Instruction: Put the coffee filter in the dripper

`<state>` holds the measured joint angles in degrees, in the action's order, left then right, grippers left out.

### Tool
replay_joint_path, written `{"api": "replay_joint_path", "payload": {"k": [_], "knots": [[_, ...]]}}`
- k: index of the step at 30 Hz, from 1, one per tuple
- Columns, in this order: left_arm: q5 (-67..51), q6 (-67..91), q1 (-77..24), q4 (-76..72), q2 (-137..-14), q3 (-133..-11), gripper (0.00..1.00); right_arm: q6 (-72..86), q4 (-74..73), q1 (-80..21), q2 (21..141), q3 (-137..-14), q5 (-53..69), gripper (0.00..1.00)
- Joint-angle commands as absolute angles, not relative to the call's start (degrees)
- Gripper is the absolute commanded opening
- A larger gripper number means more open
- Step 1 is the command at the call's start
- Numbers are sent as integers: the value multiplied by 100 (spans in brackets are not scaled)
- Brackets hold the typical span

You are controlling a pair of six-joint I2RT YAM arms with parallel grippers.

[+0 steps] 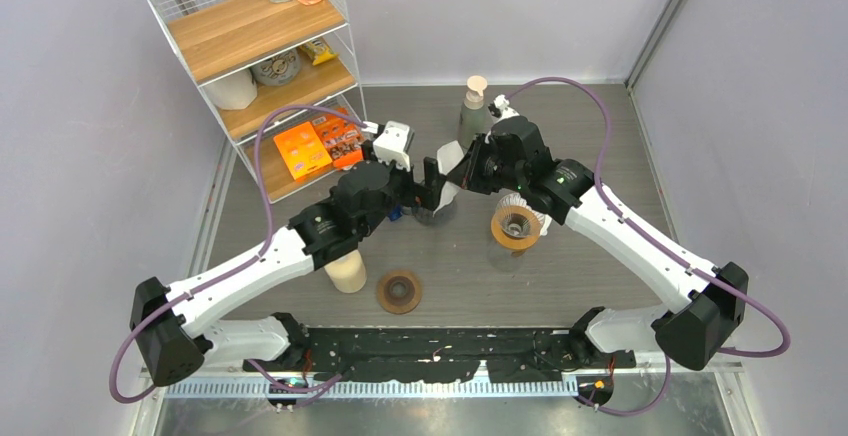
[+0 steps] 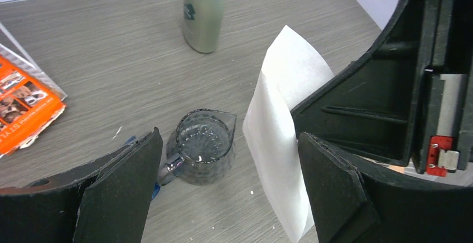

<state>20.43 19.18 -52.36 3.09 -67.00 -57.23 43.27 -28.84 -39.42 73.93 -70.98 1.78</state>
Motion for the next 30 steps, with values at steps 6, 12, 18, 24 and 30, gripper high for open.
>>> {"api": "replay_joint_path", "payload": {"k": [6, 12, 18, 24, 30], "knots": [[2553, 1767, -5323, 413, -6794, -6101, 99, 4204, -2787, -3994, 7474, -7366, 196, 5], [2780, 1737, -5333, 695, -6930, -6293, 99, 4048, -2802, -4035, 7491, -7398, 159, 5], [2798, 1744, -5335, 928, -7102, -6489, 99, 3848, -2772, -4129, 7483, -7426, 148, 5], [2661, 1749, -5335, 982, -7180, -6539, 99, 3727, -2672, -4157, 7423, -7408, 152, 5], [2498, 1749, -5335, 1017, -7232, -6552, 84, 3607, -2693, -4161, 7429, -7431, 138, 5]]}}
